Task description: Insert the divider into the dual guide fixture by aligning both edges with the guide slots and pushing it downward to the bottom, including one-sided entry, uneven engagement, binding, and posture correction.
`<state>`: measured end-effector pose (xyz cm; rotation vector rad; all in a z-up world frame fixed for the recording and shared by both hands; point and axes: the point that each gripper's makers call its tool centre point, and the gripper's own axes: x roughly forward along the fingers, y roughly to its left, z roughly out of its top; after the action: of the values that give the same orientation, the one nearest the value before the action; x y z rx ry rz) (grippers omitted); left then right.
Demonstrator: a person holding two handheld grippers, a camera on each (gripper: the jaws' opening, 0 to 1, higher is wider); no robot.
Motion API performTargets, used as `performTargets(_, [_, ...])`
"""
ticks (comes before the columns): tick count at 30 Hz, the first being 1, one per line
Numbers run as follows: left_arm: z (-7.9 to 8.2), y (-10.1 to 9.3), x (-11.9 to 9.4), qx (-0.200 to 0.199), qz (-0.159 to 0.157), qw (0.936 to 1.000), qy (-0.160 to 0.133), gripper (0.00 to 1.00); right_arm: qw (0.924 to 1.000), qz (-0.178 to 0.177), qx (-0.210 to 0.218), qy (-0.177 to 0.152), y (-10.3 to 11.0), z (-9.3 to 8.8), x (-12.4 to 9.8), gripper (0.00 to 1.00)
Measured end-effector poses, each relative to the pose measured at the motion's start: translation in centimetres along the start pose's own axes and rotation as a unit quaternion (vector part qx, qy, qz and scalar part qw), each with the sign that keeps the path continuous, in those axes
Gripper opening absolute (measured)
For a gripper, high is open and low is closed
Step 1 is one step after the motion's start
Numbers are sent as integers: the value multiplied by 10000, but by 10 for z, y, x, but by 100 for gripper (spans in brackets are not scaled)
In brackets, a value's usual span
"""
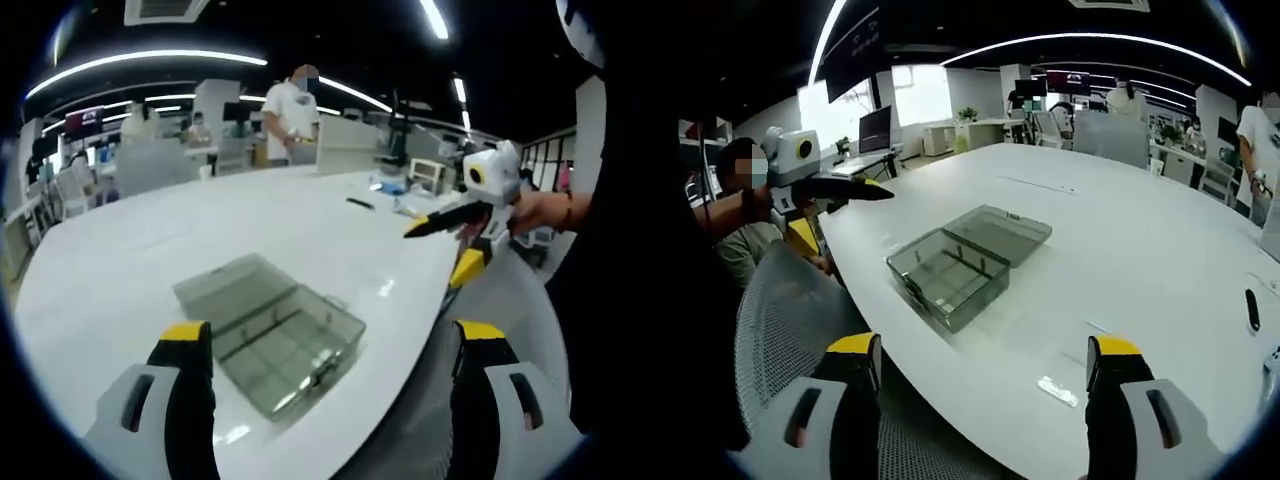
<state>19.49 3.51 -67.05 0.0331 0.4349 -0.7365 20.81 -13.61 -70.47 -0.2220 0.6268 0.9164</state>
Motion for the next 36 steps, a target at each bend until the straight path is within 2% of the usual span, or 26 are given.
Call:
performTargets(8, [4, -7, 12, 28, -200, 9998, 8, 98, 9998, -171, 66, 125, -13, -5, 2, 82])
performTargets(18, [12, -7, 22, 40, -267, 9996, -78, 98, 9994, -238, 135, 232, -22, -9, 9, 80])
performTargets(36, [11, -17, 40, 105, -440, 9990, 43, 99, 9973, -430, 295, 513, -42, -26, 19, 76])
